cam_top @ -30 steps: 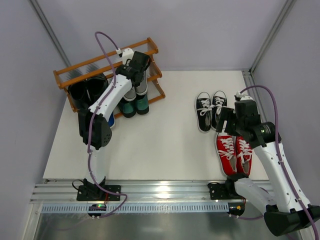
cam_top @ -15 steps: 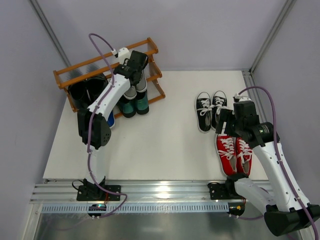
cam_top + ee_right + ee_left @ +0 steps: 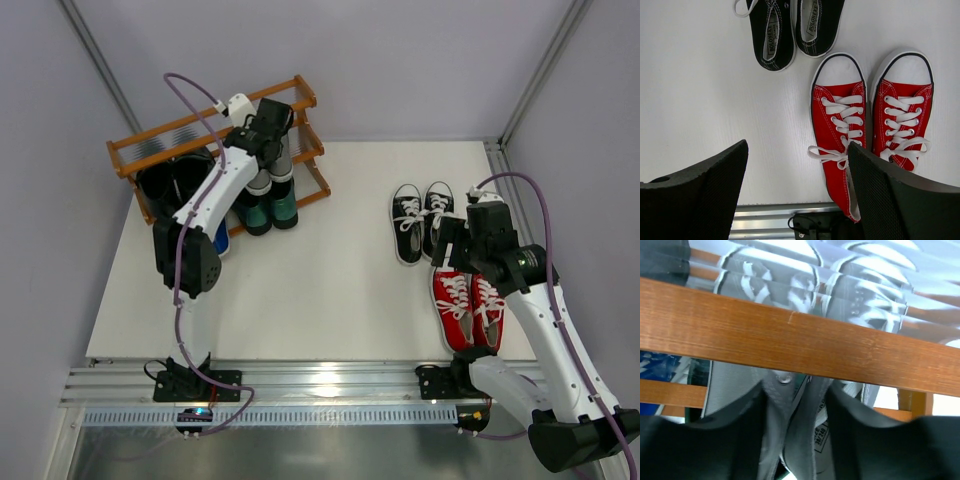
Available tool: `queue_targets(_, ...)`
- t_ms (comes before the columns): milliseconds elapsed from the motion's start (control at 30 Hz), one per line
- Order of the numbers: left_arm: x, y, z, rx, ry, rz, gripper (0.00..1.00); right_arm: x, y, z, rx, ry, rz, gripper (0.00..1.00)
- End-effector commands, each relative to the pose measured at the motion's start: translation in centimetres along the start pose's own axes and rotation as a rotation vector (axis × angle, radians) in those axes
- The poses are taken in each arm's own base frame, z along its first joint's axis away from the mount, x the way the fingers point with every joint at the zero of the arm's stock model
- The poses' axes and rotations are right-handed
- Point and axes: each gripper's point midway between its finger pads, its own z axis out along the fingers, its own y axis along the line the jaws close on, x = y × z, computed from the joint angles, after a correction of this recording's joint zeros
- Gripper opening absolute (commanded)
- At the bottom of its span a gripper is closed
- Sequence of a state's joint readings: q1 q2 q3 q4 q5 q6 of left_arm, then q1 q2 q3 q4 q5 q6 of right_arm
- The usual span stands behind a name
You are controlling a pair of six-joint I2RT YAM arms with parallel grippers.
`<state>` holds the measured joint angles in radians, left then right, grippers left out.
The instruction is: Place and organize the shoes onto the shoe shelf
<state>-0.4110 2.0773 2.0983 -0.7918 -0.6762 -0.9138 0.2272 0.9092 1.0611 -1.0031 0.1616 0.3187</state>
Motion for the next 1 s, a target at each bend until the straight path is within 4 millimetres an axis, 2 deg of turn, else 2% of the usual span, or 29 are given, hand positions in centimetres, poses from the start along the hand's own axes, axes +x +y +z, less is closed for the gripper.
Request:
queue_targets(0,-3.4,-1.5,-1.6,0.057,-0.062,-0.121,0.50,-0.8,0.0,-0.2,-0.001,-0.045,-0.011,0.81)
queue_targets(133,-3.8,-1.7,-2.6,0.079,-0.060,-0.112,0.63,-0.7,0.0,-0.2,-0.003,-0.045,-0.011,0.81)
queue_targets(167,-3.8,-1.9,-3.0,0.087,-0.061,-0.105,0.70,-0.7,0.0,-0.2,-0.002,-0.043,-0.009,0.81)
queue_targets(233,-3.8,-2.3,-4.4,0.112,-0.066,-0.082,0.76,-0.8,0.0,-0.2,-0.003,-0.049,-0.008,0.82)
queue_targets(267,-3.9,-2.6,-5.0,0.128,-0.071,-0.075,0.95,-0.7,-0.1,-0.2,0.001,-0.051,-0.007,0.82)
queue_targets(300,-3.3,-2.9,-5.5,0.139,-0.068,-0.054,1.00,-0.7,-0.1,-0.2,0.002,-0.050,-0.007,0.82)
queue_targets(367,-3.5,-2.9,-6.8,0.157,-0.073,-0.043,1.00,-0.7,-0.2,-0.3,0.003,-0.056,-0.006,0.82)
queue_targets(467,-2.9,-3.4,-8.5,0.208,-0.055,-0.017,1.00,-0.7,-0.6,-0.3,0.023,-0.066,0.004,0.84)
queue_targets(533,-1.9,-4.2,-10.1,0.254,-0.038,0.014,1.00,-0.7,-1.1,-0.4,0.049,-0.080,0.027,0.88)
queue_targets(567,-2.2,-4.3,-11.3,0.275,-0.047,0.042,1.00,-0.5,-1.2,-0.3,0.056,-0.076,0.034,0.88)
queue_targets(600,-1.4,-5.1,-12.7,0.311,-0.039,0.070,1.00,-0.5,-1.4,-0.3,0.066,-0.082,0.046,0.91)
queue_targets(667,-1.1,-5.6,-14.8,0.371,-0.033,0.114,1.00,-0.2,-1.7,0.0,0.093,-0.080,0.079,0.93)
queue_targets(700,0.2,-6.6,-16.6,0.427,-0.012,0.146,1.00,-0.2,-1.8,0.4,0.105,-0.074,0.092,0.95)
queue_targets(733,0.6,-7.1,-17.7,0.467,-0.004,0.160,1.00,-0.2,-2.1,0.7,0.122,-0.071,0.113,0.95)
queue_targets(800,2.8,-7.7,-20.6,0.559,0.049,0.219,1.00,-0.6,-1.7,1.4,0.117,-0.062,0.154,0.95)
queue_targets(833,3.7,-7.7,-21.3,0.581,0.070,0.234,1.00,-0.7,-1.6,2.5,0.127,-0.029,0.159,0.95)
queue_targets(967,7.9,-6.2,-25.8,0.682,0.153,0.297,1.00,-4.6,-0.4,5.7,0.094,-0.007,0.204,0.93)
